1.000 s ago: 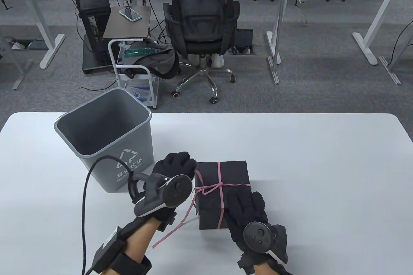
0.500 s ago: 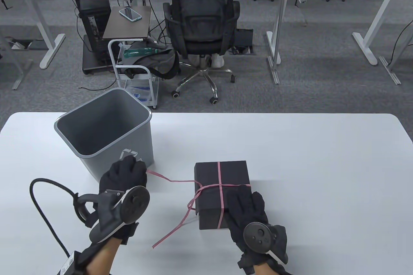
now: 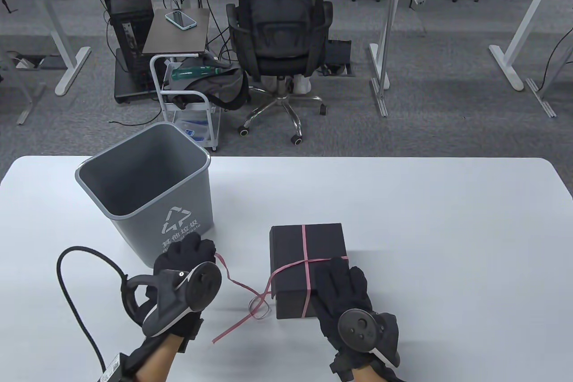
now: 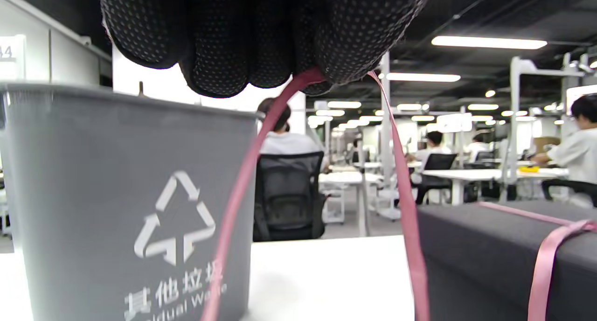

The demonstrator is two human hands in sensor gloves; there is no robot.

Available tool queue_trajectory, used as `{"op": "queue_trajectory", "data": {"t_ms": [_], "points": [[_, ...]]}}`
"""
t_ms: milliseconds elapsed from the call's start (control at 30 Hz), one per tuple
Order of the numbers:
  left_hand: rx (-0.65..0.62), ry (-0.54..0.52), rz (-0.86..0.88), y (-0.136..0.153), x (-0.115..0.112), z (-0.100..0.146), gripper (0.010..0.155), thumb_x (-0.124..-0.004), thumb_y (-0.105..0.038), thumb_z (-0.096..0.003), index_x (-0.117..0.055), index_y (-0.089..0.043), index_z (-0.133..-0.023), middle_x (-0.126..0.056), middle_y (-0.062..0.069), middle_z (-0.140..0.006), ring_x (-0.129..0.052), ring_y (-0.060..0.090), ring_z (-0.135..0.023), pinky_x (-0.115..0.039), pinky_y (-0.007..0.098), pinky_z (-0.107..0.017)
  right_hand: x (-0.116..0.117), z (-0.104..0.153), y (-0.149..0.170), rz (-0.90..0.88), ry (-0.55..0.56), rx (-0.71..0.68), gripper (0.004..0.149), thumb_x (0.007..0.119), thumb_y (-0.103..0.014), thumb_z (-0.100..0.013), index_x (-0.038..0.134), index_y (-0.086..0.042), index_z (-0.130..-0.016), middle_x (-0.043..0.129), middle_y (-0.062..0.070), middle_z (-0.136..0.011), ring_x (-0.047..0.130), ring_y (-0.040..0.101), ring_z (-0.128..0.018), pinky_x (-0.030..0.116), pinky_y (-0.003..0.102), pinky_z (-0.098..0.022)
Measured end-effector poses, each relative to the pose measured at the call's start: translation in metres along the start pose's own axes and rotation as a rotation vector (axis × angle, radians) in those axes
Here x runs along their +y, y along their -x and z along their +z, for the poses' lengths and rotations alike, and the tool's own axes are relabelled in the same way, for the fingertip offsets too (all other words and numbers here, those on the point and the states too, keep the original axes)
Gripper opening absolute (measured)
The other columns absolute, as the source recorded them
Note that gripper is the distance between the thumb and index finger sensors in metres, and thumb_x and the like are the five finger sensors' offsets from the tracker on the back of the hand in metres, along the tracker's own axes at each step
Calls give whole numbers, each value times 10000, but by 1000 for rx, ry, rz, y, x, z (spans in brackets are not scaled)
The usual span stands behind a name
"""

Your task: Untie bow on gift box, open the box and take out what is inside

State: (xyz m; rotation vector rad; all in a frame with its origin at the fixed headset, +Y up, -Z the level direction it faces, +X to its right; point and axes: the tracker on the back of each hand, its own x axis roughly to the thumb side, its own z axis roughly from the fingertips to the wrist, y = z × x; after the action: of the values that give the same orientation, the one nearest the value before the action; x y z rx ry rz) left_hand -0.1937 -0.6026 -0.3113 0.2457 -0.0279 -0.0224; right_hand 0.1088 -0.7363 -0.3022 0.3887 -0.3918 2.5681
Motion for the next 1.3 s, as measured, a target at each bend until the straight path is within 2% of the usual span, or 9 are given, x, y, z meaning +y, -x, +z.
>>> {"op": "queue_trajectory", "data": {"t_ms": [100,233,433,600,700,733,867,1100,1300], "points": [[25,26,35,-8,-21,-2,419,-808,-318,-607,-798,-227,-1015,-828,131,-1059,-903,382,-855,-795,506,-637,0,0,0,-2,0,1,672,745,-401,-611,451,-229,-1190,321,134,-1217,339,589,-949,477,571,-745],[-51,253,62,-19,-47,-7,472,-785,-331,-616,-720,-241,-1075,-777,118,-1109,-875,371,-907,-785,501,-665,0,0,1,-7,-1,1,668,745,-400,-611,456,-229,-1188,321,133,-1217,339,590,-949,478,572,-745],[-167,388,212,-43,-94,-12,778,-902,-458,-539,-538,-174,-1166,-619,172,-1187,-780,398,-979,-749,518,-691,0,-1,1,-11,-2,1,668,746,-399,-611,455,-229,-1188,322,133,-1217,339,589,-950,477,572,-746],[-247,210,211,-62,-128,-10,733,-907,-478,-517,-614,-199,-1127,-714,134,-1138,-837,366,-943,-773,510,-675,0,0,1,-10,-2,-2,669,745,-397,-612,452,-227,-1189,320,135,-1216,335,590,-950,476,572,-746],[-238,172,275,-62,-136,-10,511,-856,-392,-561,-759,-213,-1030,-856,102,-1028,-917,342,-860,-801,499,-643,0,0,1,-12,-2,-2,669,745,-397,-612,453,-226,-1189,321,133,-1216,336,590,-950,475,572,-746],[-217,138,308,-60,-135,-10,396,-833,-344,-577,-832,-232,-957,-917,89,-962,-953,342,-806,-817,496,-619,0,0,1,-12,-1,-3,669,745,-397,-612,452,-226,-1189,320,134,-1216,336,591,-949,475,572,-746],[-211,121,336,-49,-114,-10,383,-811,-346,-590,-828,-217,-951,-917,103,-947,-950,351,-794,-809,502,-616,0,-1,2,-20,-1,-4,669,746,-397,-612,454,-226,-1189,318,132,-1217,333,589,-950,473,573,-746],[-218,-49,391,-41,-45,-8,382,-801,-352,-595,-830,-208,-948,-916,113,-943,-946,360,-787,-804,504,-614,-1,-1,2,-26,-3,-5,665,745,-395,-613,459,-225,-1188,324,134,-1216,336,588,-951,476,573,-745],[-234,-120,298,-52,-11,-18,381,-807,-360,-590,-840,-218,-942,-928,105,-932,-955,351,-775,-811,497,-608,-1,0,2,-20,-2,-6,663,743,-392,-614,455,-230,-1189,320,125,-1218,335,585,-953,473,572,-747]]}}
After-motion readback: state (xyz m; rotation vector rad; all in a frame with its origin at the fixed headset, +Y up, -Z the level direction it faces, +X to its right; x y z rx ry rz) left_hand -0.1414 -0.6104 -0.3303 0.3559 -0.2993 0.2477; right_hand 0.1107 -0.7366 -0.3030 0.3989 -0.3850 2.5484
